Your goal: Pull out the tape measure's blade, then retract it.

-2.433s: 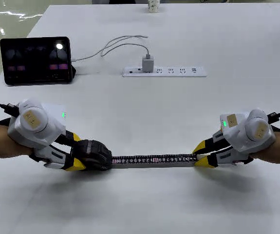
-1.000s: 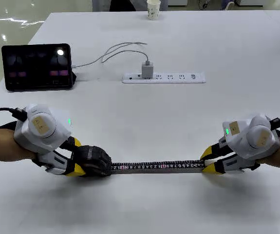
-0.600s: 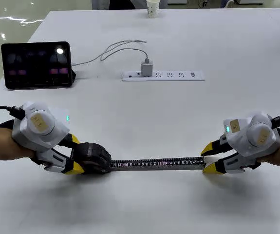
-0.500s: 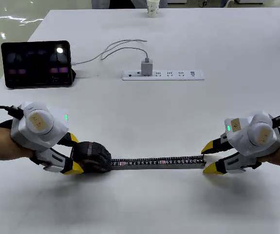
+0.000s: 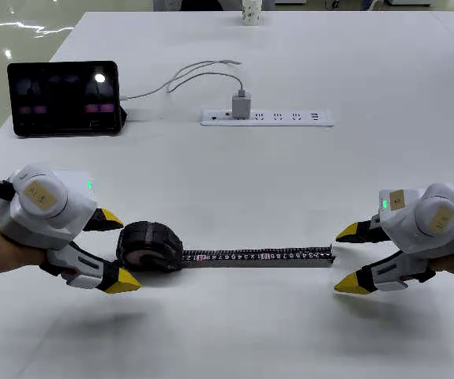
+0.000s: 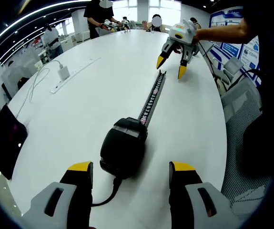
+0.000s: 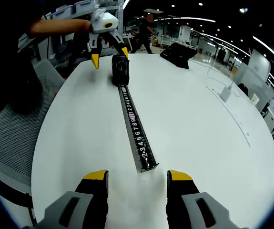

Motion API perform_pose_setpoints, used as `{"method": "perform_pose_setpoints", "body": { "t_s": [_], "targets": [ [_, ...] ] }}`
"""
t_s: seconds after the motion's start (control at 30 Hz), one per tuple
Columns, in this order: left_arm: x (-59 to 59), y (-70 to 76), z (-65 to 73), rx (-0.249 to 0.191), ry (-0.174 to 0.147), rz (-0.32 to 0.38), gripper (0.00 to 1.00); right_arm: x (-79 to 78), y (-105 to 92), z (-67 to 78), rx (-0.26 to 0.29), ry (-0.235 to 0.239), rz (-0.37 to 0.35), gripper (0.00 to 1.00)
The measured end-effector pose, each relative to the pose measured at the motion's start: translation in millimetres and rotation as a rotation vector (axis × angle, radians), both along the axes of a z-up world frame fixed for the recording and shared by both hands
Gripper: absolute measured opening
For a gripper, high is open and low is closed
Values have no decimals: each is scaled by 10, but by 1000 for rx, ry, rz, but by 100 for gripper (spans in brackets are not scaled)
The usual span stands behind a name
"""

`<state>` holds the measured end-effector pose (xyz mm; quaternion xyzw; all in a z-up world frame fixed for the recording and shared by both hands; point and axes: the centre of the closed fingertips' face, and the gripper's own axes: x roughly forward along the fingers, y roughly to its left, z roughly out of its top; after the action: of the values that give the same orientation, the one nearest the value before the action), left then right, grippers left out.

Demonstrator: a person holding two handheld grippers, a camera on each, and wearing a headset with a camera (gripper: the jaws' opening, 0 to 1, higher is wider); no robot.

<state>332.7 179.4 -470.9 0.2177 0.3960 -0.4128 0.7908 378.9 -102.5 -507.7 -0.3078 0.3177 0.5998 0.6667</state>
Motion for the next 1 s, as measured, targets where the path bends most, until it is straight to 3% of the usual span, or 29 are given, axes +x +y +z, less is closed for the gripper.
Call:
{"method": "perform_pose_setpoints", "body": {
  "t_s": [0.27, 0.5, 0.9, 1.0],
  "targets": [
    [-85, 25, 41, -41, -15, 84, 70, -77, -13, 74, 33, 8, -107, 54],
    [-144, 12, 122, -105, -50, 177, 76, -134, -24, 151, 75, -1, -180, 62],
    [-392, -53, 54, -140, -48, 251, 82, -285, 38, 219, 130, -14, -252, 76],
    [-425, -68, 64, -152, -65, 274, 85, -310, 39, 235, 142, -18, -272, 80]
  ]
}}
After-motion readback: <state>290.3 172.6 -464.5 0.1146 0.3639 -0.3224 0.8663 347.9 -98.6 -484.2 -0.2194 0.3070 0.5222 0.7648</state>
